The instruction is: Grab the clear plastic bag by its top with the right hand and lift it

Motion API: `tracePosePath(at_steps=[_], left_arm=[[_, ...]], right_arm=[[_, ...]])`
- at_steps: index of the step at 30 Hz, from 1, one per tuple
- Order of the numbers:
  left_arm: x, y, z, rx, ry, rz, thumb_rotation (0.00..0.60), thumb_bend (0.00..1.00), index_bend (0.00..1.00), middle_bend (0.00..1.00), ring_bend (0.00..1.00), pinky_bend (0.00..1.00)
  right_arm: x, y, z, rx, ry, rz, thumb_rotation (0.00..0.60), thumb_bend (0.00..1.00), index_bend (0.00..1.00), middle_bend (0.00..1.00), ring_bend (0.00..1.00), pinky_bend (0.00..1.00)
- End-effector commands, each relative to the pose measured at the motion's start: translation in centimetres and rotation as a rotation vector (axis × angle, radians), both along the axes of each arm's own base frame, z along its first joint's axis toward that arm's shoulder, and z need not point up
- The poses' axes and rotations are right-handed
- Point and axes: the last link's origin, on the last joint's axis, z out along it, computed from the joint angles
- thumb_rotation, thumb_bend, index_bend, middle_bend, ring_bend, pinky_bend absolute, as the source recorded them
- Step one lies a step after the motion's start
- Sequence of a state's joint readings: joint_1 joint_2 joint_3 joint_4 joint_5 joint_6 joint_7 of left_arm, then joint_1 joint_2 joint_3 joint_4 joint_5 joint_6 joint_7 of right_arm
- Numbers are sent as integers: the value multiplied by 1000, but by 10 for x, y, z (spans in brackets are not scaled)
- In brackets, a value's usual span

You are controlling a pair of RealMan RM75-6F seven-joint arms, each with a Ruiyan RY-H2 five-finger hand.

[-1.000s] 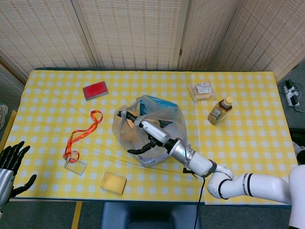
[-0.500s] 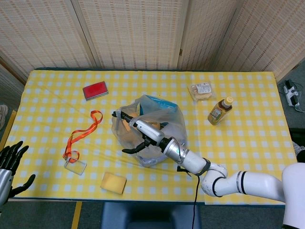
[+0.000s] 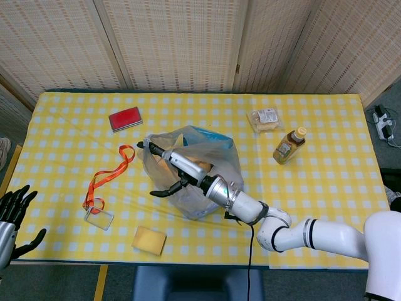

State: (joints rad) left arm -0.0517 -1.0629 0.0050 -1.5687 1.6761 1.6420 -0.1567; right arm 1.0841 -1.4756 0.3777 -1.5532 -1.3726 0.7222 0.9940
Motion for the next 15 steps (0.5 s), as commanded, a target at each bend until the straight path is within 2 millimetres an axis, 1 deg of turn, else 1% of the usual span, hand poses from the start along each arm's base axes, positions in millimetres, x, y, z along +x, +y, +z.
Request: tracePosePath(at_steps=[1, 6, 10, 15], left_arm=[[0, 0, 1, 3, -1, 1, 600, 348, 0, 0, 0, 0], [-1, 0, 2, 3, -4, 4, 600, 347, 0, 0, 0, 0], [-1, -1, 2, 4, -5, 0, 600, 348, 0, 0, 0, 0], [-1, -1, 3, 4, -5, 2, 600, 347, 0, 0, 0, 0]], right_arm=[[7, -3, -1, 4, -5, 8, 600, 260, 0, 0, 49, 0], [15, -8, -2, -2, -18, 12, 600, 260, 0, 1, 53, 0], [16, -13, -3, -15, -30, 3, 600, 260, 0, 6, 63, 0], [21, -18, -5, 26, -74, -27, 600, 252, 0, 9, 65, 0]])
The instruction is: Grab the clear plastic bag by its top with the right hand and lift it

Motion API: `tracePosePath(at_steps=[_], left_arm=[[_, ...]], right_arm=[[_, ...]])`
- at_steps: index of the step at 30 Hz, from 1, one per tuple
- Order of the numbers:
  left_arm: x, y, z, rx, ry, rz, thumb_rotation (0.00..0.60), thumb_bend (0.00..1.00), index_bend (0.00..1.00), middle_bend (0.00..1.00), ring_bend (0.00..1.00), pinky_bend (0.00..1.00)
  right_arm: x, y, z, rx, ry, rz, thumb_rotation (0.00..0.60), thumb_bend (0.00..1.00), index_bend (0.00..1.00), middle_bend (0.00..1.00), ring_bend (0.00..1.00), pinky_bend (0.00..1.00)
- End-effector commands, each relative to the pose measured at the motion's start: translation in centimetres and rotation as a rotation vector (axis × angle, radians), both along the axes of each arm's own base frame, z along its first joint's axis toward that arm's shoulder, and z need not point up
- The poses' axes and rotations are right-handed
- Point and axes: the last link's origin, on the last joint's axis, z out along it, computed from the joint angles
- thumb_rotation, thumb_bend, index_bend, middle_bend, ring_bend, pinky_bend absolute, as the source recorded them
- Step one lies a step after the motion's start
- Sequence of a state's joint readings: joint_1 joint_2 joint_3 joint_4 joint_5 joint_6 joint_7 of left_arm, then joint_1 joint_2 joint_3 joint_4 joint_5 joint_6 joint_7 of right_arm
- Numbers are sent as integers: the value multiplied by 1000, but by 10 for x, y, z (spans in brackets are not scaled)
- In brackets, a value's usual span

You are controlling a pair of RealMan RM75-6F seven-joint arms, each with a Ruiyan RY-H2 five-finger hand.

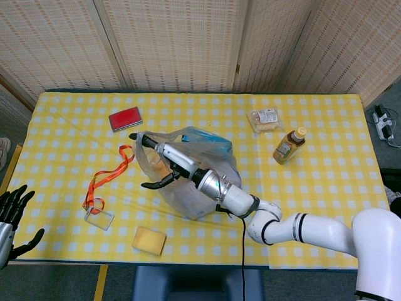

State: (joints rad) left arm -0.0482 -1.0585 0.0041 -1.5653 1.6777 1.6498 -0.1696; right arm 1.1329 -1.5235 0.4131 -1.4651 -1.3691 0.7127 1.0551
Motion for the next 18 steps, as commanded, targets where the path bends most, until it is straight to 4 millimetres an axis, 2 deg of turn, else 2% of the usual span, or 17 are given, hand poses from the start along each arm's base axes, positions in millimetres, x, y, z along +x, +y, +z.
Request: tracePosePath(at_steps=[1, 11, 18], left_arm=[[-1, 0, 0, 0, 1, 6, 600, 348, 0, 0, 0, 0], [-2, 1, 1, 5, 2, 14, 600, 347, 0, 0, 0, 0], [-4, 2, 2, 9, -1, 24, 600, 347, 0, 0, 0, 0]], right_arm=[[5, -3, -1, 29, -37, -17, 600, 249, 0, 9, 65, 0], [18, -13, -7, 90, -135, -45, 600, 221, 0, 10, 59, 0], [36, -20, -14, 100, -185, -26, 600, 214, 0, 31, 86, 0]])
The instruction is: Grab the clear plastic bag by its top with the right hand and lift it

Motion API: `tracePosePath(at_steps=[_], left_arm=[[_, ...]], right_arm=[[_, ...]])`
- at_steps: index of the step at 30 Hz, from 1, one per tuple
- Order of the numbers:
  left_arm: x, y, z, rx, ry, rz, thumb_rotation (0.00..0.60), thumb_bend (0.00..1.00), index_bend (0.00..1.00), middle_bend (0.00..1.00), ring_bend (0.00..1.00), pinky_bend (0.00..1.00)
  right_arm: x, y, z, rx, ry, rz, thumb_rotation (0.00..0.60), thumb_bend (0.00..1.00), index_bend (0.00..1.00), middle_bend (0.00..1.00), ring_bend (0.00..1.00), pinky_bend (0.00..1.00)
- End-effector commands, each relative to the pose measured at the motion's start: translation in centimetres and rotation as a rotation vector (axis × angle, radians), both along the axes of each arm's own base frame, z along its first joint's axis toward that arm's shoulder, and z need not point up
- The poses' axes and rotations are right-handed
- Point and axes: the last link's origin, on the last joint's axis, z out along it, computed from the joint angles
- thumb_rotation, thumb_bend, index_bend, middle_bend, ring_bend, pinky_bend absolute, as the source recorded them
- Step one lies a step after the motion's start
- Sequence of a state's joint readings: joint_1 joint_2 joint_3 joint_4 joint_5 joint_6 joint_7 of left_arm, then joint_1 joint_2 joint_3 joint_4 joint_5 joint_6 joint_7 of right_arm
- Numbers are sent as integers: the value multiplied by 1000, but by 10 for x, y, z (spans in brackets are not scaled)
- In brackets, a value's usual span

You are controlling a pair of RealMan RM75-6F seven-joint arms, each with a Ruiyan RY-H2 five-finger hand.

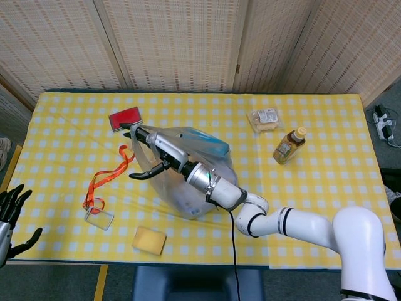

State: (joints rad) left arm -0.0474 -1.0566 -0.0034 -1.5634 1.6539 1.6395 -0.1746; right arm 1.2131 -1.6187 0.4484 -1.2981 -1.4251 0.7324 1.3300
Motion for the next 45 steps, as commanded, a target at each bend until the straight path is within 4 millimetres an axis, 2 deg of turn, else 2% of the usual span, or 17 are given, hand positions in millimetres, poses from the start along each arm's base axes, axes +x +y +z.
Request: tracePosePath(at_steps=[1, 8, 10, 13, 18, 22, 27, 29, 33, 36, 45], left_arm=[[0, 0, 0, 0, -1, 2, 600, 347, 0, 0, 0, 0], [-1, 1, 2, 1, -5, 4, 600, 348, 0, 0, 0, 0], [-2, 1, 2, 0, -6, 6, 600, 347, 0, 0, 0, 0], [-3, 1, 2, -1, -5, 13, 600, 347, 0, 0, 0, 0], [-3, -1, 3, 3, -6, 15, 600, 348, 0, 0, 0, 0], [-3, 0, 2, -2, -5, 14, 600, 348, 0, 0, 0, 0], [-2, 0, 0, -10, 0, 14, 600, 348, 0, 0, 0, 0], [-2, 0, 0, -11, 2, 13, 600, 347, 0, 0, 0, 0], [-2, 1, -2, -14, 6, 13, 600, 347, 0, 0, 0, 0], [-1, 1, -3, -18, 10, 14, 600, 347, 0, 0, 0, 0], [0, 2, -6, -24, 18, 14, 600, 347, 0, 0, 0, 0]], right_arm=[[10, -2, -5, -11, -21, 16, 600, 214, 0, 41, 93, 0], [17, -9, -15, -24, -95, -12, 600, 214, 13, 127, 134, 14], [17, -10, -16, -19, -135, -33, 600, 214, 77, 181, 176, 59], [17, -12, -13, 1, -231, -82, 600, 214, 243, 298, 249, 138], [15, -12, -7, 83, -353, -156, 600, 214, 413, 413, 356, 266], [11, -10, -4, 125, -393, -183, 600, 216, 511, 473, 437, 374], [4, -7, 3, 207, -472, -259, 600, 220, 573, 552, 570, 520], [0, -9, 8, 241, -517, -319, 600, 254, 600, 586, 619, 588], [-5, -13, 19, 271, -566, -410, 600, 450, 699, 679, 723, 715], [-7, -13, 28, 285, -583, -444, 600, 519, 728, 716, 767, 772], [-18, -15, 48, 304, -616, -513, 600, 536, 712, 751, 857, 865]])
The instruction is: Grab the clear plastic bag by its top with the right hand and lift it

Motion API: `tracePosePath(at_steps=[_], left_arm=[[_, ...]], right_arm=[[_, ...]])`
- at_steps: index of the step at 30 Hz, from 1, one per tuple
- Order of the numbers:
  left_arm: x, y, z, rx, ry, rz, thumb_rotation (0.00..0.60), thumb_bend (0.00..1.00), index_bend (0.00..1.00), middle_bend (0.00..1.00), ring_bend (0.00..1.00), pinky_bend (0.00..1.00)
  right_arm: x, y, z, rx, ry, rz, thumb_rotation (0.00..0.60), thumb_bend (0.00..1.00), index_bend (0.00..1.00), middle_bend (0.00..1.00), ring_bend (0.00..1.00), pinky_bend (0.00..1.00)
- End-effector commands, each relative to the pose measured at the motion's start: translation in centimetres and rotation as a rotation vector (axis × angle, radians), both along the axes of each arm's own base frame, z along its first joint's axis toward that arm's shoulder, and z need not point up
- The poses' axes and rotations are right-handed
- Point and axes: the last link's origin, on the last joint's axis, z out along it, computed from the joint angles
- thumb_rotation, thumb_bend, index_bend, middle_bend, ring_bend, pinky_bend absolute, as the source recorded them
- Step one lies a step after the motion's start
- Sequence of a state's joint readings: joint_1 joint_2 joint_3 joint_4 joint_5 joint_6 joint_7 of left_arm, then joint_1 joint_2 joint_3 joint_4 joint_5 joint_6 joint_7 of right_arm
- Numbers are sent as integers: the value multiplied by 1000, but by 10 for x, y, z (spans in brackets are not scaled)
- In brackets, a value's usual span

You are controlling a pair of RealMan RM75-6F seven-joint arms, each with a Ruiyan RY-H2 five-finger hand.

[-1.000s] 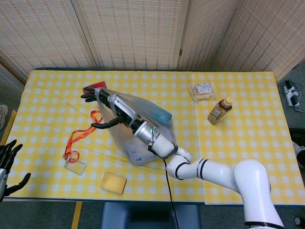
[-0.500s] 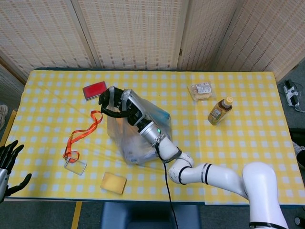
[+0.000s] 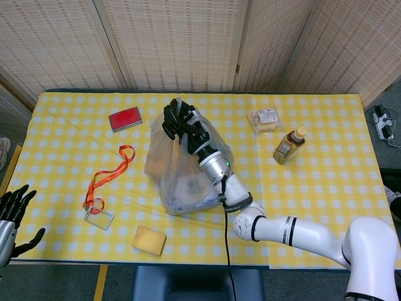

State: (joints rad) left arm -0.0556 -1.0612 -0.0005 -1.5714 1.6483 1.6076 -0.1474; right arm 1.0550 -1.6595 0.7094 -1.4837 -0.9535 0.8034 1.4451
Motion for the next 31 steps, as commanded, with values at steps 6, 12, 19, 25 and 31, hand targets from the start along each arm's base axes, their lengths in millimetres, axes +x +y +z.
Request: tracePosePath(at_steps=[6, 12, 19, 25, 31], left_arm=[[0, 2, -2, -7, 4, 4, 600, 348, 0, 0, 0, 0], [1, 3, -6, -19, 13, 5, 600, 348, 0, 0, 0, 0], [0, 5, -5, -16, 11, 14, 600, 348, 0, 0, 0, 0], [1, 4, -4, -14, 9, 13, 600, 347, 0, 0, 0, 0], [1, 4, -4, -19, 5, 11, 600, 348, 0, 0, 0, 0]], right_arm=[[6, 12, 34, 4, -52, 42, 600, 536, 690, 744, 861, 869], [33, 25, 90, -70, -144, 116, 600, 537, 686, 742, 861, 868], [46, 41, 127, -123, -173, 142, 600, 536, 684, 740, 861, 868], [48, 43, 124, -118, -132, 138, 600, 536, 684, 740, 861, 869], [45, 39, 113, -100, -105, 133, 600, 537, 682, 740, 861, 869]])
